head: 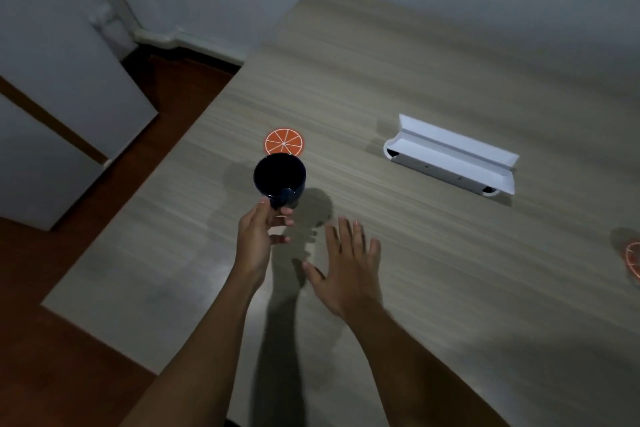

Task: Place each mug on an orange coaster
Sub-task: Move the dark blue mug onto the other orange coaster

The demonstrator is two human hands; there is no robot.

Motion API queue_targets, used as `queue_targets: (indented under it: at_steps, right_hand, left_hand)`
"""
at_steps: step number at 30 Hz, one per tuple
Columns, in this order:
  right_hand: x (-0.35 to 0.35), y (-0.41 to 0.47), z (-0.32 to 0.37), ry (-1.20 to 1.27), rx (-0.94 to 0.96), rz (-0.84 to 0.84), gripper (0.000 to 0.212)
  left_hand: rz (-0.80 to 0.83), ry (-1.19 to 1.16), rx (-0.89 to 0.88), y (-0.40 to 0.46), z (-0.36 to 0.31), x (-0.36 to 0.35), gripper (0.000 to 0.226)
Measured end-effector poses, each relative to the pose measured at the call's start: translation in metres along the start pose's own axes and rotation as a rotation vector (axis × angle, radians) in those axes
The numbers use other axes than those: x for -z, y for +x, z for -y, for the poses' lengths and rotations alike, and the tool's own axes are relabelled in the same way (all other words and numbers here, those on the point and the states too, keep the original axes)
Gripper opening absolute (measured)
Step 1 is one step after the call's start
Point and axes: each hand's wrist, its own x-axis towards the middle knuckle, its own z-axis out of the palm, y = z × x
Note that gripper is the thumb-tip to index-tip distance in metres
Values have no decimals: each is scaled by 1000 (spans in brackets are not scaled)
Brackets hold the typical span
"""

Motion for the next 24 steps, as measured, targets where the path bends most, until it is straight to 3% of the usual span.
queue_targets:
  at_steps: [12, 24]
  right_hand:
    - [-25, 26, 8, 26, -81, -53, 88]
    - [-28, 27, 7, 47, -93, -48, 87]
  left_hand:
    - [-63, -49, 5, 107, -9, 8, 37]
    - [-34, -64, -51, 157, -23, -22, 40]
